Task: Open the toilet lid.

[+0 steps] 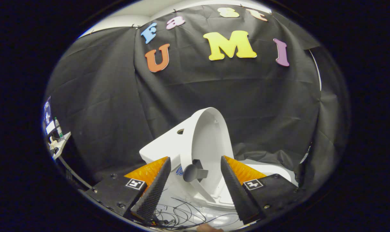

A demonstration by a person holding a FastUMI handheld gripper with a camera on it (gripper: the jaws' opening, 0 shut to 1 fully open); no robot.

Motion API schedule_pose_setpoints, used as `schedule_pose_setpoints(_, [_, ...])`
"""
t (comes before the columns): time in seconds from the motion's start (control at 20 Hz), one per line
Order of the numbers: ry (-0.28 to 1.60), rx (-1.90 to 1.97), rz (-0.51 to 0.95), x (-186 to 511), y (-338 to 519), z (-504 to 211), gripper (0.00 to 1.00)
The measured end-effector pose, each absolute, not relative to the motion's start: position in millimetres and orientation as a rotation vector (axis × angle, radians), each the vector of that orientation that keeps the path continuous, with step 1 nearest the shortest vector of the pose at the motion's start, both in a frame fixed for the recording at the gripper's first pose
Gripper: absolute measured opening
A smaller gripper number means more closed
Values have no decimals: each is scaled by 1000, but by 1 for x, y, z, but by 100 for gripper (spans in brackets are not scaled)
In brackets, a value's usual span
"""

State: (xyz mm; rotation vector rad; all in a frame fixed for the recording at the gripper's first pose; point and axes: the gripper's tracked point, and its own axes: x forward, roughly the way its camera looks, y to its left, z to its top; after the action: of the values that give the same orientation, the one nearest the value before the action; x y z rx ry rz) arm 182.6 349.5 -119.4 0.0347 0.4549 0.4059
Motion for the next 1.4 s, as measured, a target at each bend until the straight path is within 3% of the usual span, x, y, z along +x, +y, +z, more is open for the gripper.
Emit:
schedule_pose_setpoints(0.85, [216,25,238,112,186,-30,96])
schedule_pose_setpoints(1.4, [120,50,88,70,74,-11,97])
